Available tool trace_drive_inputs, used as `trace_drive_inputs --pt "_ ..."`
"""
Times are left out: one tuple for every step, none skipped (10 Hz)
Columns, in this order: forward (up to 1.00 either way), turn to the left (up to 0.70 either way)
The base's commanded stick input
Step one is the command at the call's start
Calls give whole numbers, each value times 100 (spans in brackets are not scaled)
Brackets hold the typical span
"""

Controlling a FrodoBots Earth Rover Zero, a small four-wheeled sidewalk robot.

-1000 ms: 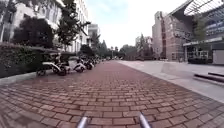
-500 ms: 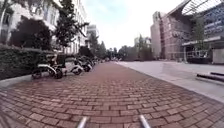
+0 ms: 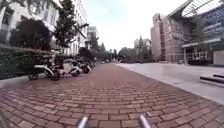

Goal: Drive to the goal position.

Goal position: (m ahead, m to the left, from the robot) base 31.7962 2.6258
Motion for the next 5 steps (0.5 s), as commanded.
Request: trace_drive_inputs --pt "45 0" --pt "45 0" --pt "45 0" --pt "45 0" --pt "45 0"
